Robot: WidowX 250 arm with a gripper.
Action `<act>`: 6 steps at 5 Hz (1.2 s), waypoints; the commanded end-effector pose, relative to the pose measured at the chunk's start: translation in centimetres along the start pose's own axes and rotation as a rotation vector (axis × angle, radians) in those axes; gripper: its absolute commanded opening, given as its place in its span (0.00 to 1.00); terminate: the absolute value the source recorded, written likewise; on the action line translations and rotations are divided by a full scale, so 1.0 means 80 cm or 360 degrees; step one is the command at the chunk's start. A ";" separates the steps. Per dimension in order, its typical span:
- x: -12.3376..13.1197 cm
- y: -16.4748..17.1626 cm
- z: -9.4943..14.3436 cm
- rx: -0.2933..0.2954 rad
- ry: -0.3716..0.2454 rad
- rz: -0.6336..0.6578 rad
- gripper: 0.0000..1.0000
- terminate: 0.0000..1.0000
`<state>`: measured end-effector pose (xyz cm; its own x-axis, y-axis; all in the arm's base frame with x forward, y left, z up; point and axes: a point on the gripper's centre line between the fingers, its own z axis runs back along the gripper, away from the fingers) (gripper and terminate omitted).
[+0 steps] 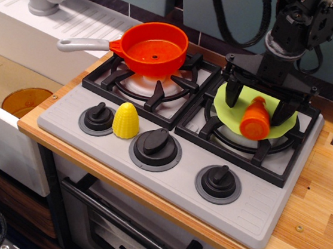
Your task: End effector transition from object to object
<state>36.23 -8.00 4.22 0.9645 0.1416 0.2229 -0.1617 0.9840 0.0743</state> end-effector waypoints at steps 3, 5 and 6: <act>-0.005 0.015 0.049 0.0046 0.0035 -0.0023 1.00 0.00; -0.001 0.034 0.116 0.0142 0.0150 -0.0055 1.00 0.00; -0.001 0.063 0.118 0.0152 0.0144 -0.0116 1.00 0.00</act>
<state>32.88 -4.04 11.49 0.9951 0.0784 0.0599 -0.0887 0.9764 0.1970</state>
